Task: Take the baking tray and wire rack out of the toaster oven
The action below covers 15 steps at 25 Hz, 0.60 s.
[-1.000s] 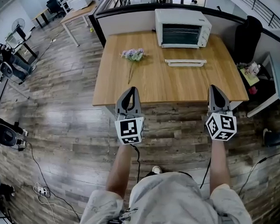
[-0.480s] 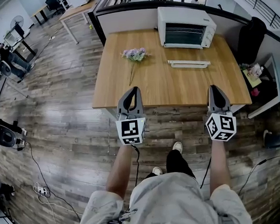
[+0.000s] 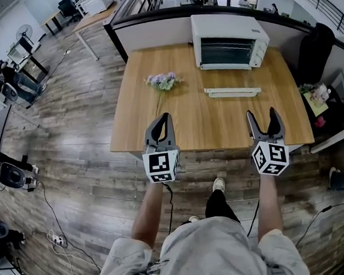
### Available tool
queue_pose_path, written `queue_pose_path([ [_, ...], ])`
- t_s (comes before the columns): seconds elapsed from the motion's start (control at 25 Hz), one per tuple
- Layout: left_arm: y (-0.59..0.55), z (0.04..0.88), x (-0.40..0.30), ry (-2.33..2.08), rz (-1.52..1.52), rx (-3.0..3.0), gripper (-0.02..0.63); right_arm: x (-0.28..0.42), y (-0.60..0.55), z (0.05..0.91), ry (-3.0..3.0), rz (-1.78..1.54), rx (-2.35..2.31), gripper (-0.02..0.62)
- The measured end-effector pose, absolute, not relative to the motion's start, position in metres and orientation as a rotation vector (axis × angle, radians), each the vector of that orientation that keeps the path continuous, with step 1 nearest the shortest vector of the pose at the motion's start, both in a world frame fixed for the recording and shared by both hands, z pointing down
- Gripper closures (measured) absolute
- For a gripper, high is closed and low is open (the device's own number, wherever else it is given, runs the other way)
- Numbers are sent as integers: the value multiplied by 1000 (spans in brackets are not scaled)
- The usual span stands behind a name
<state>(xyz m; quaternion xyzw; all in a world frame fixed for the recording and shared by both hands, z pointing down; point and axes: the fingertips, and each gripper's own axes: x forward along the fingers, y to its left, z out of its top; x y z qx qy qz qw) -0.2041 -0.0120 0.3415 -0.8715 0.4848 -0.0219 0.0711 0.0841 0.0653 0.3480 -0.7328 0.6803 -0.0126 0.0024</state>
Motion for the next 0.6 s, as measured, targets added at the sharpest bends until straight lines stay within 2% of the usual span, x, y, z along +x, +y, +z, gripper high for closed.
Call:
queue_pose_path([
  [0.2,-43,339,-163,1447,-74,-2627,591,124,37,352,2117,-40,-2332,183],
  [0.6,-83,335,-95,1432,-122,-2625,591,186,-5,361,2116,-136,-2275,184],
])
